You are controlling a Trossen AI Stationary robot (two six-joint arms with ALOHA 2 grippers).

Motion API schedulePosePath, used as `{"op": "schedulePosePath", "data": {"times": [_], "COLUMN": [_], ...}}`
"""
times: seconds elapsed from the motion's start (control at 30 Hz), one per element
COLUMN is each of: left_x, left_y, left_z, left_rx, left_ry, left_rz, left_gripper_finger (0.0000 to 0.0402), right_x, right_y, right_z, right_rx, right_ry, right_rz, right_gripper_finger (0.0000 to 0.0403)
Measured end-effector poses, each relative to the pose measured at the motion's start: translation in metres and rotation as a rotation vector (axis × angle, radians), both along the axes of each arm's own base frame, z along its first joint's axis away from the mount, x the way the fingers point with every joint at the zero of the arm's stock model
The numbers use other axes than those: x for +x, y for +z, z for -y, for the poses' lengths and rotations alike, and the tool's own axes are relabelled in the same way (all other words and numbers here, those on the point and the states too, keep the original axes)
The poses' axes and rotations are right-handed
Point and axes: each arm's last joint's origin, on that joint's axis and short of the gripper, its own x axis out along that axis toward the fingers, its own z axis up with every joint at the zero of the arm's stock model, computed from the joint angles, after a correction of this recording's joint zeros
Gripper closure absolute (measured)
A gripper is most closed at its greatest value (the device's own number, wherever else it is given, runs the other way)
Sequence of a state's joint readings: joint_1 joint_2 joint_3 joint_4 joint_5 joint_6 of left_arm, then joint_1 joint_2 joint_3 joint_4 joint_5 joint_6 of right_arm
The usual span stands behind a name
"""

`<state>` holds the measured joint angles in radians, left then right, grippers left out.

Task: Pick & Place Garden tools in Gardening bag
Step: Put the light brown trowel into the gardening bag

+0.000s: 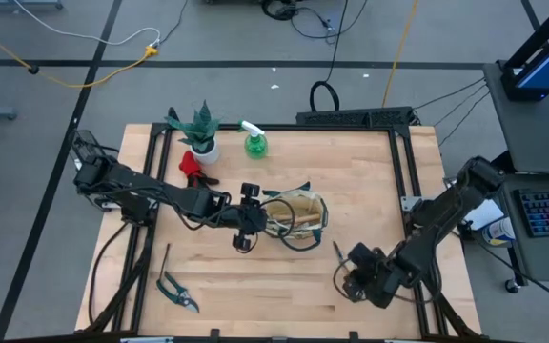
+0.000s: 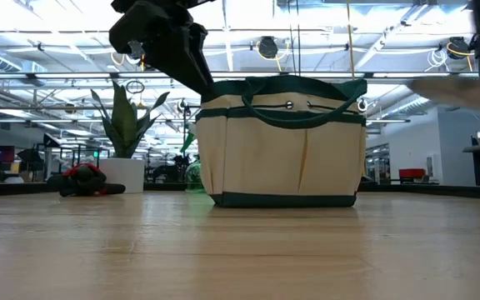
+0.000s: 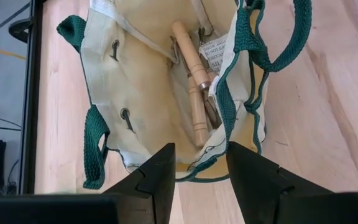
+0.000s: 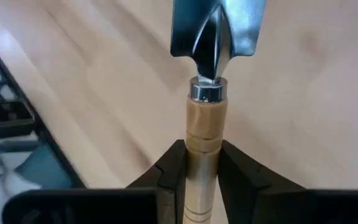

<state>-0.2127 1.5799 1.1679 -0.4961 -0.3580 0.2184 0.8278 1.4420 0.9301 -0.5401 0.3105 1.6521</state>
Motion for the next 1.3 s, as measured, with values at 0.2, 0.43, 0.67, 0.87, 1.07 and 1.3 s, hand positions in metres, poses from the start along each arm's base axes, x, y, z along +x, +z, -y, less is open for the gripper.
{"op": "schedulePosePath", "data": {"times": [0.2, 0.43, 0.67, 0.87, 1.07, 1.3], "left_x": [0.000, -0.001, -0.002, 0.000, 0.005, 0.010], "left_y": [0.000, 0.000, 0.001, 0.004, 0.011, 0.017], "left_z": [0.000, 0.007, 0.017, 0.025, 0.027, 0.028], "left_rx": [-0.016, -0.020, -0.023, -0.033, -0.113, -0.265], "left_ry": [0.015, 0.000, -0.024, -0.021, 0.085, 0.200], "left_rz": [0.007, 0.009, 0.029, 0.084, 0.212, 0.320], "left_gripper_finger": [0.0252, 0.0252, 0.0252, 0.0252, 0.0252, 0.0252], "right_x": [0.016, 0.035, 0.048, 0.057, 0.065, 0.079], "right_y": [0.021, 0.038, 0.041, 0.041, 0.042, 0.054], "right_z": [0.017, 0.034, 0.050, 0.065, 0.080, 0.093], "right_rx": [-0.033, -0.089, -0.145, -0.233, -0.386, -0.638], "right_ry": [0.120, 0.251, 0.314, 0.350, 0.377, 0.383], "right_rz": [0.136, 0.294, 0.329, 0.336, 0.360, 0.474], "right_gripper_finger": [0.0342, 0.0342, 0.0341, 0.0341, 0.0342, 0.0341]}}
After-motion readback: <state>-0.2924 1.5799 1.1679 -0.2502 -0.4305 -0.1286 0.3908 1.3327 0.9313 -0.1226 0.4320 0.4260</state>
